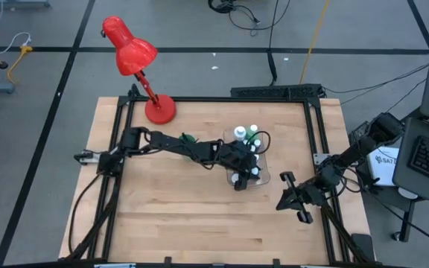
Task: Pick & Place Paint Supplies
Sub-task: Put the small blue paint bottle into the transparent bin
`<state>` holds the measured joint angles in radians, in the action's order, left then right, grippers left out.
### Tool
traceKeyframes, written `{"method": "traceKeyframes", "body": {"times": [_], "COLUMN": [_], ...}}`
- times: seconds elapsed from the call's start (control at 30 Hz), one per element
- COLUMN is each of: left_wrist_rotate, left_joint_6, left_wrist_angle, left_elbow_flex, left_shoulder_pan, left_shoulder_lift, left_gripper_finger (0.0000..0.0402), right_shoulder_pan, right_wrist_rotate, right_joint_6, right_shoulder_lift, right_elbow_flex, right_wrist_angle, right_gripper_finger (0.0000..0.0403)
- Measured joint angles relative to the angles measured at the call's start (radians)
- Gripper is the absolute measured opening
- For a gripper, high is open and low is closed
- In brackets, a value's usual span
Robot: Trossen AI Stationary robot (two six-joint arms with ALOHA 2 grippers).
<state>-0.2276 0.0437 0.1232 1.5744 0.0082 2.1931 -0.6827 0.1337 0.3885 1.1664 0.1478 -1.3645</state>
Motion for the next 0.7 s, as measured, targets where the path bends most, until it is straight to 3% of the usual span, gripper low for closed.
{"method": "traceKeyframes", "body": {"times": [0.17,0.43,0.7], "left_wrist_rotate": [0.012,0.018,0.015], "left_joint_6": [0.017,0.044,0.027], "left_wrist_angle": [0.006,0.010,0.007], "left_elbow_flex": [0.001,0.003,0.002], "left_shoulder_pan": [-0.001,-0.005,-0.005], "left_shoulder_lift": [0.027,0.041,0.042], "left_gripper_finger": [0.0128,0.0196,0.0209], "right_shoulder_pan": [0.000,0.000,0.000], "right_wrist_rotate": [0.001,0.026,0.026], "right_joint_6": [0.010,0.016,0.017], "right_shoulder_lift": [0.000,0.000,0.000], "right_elbow_flex": [0.000,0.000,0.000], "right_wrist_angle": [0.002,0.007,0.007], "right_gripper_finger": [0.0004,0.0004,0.0004]}}
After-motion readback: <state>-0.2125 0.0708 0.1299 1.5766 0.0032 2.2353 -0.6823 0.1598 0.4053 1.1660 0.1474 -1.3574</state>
